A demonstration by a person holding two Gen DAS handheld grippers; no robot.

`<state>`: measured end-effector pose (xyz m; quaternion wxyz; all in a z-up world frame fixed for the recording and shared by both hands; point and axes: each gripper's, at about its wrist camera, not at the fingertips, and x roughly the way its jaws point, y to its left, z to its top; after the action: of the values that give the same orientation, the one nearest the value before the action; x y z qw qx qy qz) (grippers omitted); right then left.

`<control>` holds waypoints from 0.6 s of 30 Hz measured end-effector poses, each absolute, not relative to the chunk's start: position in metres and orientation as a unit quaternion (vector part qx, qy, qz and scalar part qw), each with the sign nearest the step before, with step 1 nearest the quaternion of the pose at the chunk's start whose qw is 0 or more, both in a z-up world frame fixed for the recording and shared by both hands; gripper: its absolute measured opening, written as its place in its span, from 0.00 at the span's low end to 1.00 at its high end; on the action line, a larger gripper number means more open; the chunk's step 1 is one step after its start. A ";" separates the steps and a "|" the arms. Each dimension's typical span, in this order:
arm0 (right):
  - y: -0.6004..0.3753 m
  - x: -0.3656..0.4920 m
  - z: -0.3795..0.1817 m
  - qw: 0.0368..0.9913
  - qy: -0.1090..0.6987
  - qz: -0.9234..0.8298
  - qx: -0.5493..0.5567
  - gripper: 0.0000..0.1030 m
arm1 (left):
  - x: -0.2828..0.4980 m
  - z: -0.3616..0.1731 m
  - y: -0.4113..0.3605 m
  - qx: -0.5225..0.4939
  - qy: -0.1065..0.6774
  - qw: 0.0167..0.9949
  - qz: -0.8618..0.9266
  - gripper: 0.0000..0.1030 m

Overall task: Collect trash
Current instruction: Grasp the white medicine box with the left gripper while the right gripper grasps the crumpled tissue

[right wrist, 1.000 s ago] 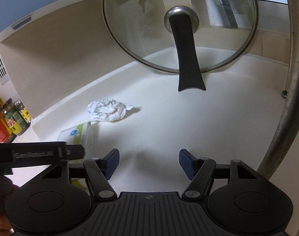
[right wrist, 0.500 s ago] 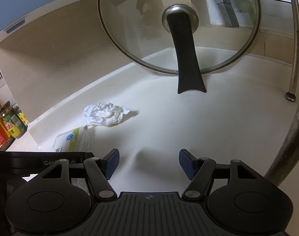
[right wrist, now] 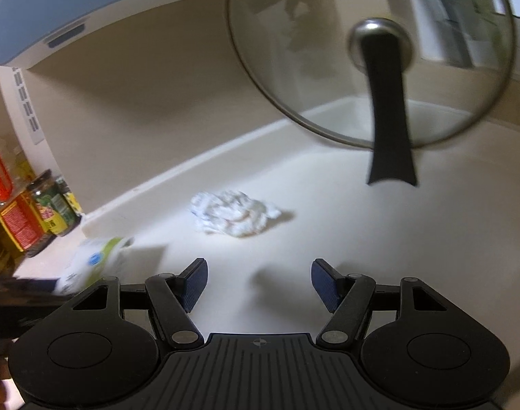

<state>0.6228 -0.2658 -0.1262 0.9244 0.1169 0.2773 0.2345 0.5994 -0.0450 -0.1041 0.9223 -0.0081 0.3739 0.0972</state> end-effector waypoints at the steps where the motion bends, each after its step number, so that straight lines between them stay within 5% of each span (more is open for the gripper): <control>1: -0.262 0.626 -0.125 0.924 0.273 0.241 0.113 0.66 | 0.593 -0.103 -0.036 -0.014 0.373 0.922 0.106 0.70; 7: -0.240 0.649 -0.120 0.931 0.246 0.258 0.077 0.79 | 0.566 -0.088 0.017 -0.028 0.361 0.916 0.173 0.70; 18: -0.194 0.698 -0.127 0.931 0.239 0.274 -0.011 0.80 | 0.547 -0.068 0.071 -0.046 0.340 0.906 0.249 0.70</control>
<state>0.6984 -0.1943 -0.1268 0.9313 -0.0109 0.2394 0.2743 0.5471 0.0712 -0.0679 0.9058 -0.0457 0.3398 0.2490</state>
